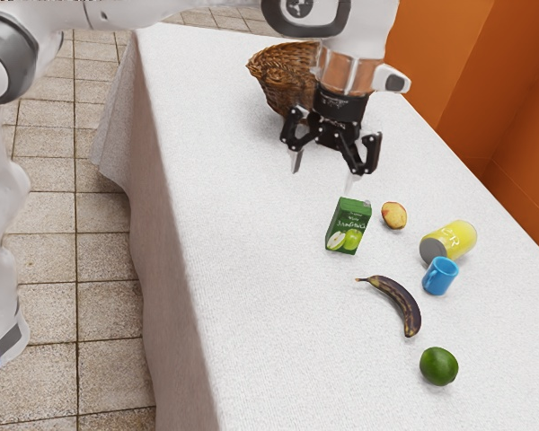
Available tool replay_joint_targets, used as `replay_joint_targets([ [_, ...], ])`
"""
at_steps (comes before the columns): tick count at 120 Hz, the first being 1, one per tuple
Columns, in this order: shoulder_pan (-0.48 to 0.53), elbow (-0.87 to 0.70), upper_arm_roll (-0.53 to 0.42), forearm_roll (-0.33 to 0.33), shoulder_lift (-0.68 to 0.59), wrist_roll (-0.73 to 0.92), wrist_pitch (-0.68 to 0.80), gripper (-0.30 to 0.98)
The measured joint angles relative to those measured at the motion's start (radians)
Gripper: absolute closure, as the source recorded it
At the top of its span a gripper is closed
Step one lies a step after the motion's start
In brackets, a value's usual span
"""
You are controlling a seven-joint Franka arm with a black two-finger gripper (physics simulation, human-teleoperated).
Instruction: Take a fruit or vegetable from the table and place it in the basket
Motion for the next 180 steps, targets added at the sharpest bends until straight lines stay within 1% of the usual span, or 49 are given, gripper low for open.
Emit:
replay_joint_targets([
  [10,-0.064,0.003,0.005,0.006,0.004,0.012,-0.004,0.00],
  [22,-0.119,0.033,-0.003,0.007,0.012,0.013,0.001,0.00],
  [37,-0.136,0.047,-0.061,0.008,0.026,-0.021,0.016,0.00],
  [44,-0.150,0.051,-0.073,0.005,0.067,-0.039,0.022,0.00],
  [49,-0.125,0.080,-0.078,0.003,0.113,-0.049,0.025,0.00],
  [60,0.078,0.142,-0.078,0.003,0.173,-0.066,0.031,0.00],
  [66,0.121,0.193,-0.081,0.003,0.221,-0.074,0.036,0.00],
  [74,0.111,0.310,-0.106,0.003,0.337,-0.084,0.045,0.00],
  [82,0.098,0.356,-0.121,0.004,0.404,-0.094,0.065,0.00],
  [93,0.103,0.429,-0.145,0.005,0.538,-0.105,0.114,0.00],
  [103,0.100,0.446,-0.178,0.005,0.632,-0.113,0.200,0.00],
  [118,0.094,0.470,-0.206,0.006,0.723,-0.124,0.368,0.00],
  [128,0.095,0.482,-0.213,0.011,0.749,-0.131,0.457,0.00],
  [140,0.099,0.496,-0.214,0.027,0.756,-0.137,0.528,0.00],
  [167,0.095,0.496,-0.215,0.040,0.796,-0.138,0.617,0.00],
  [180,0.087,0.472,-0.229,0.103,0.812,-0.074,0.636,0.00],
])
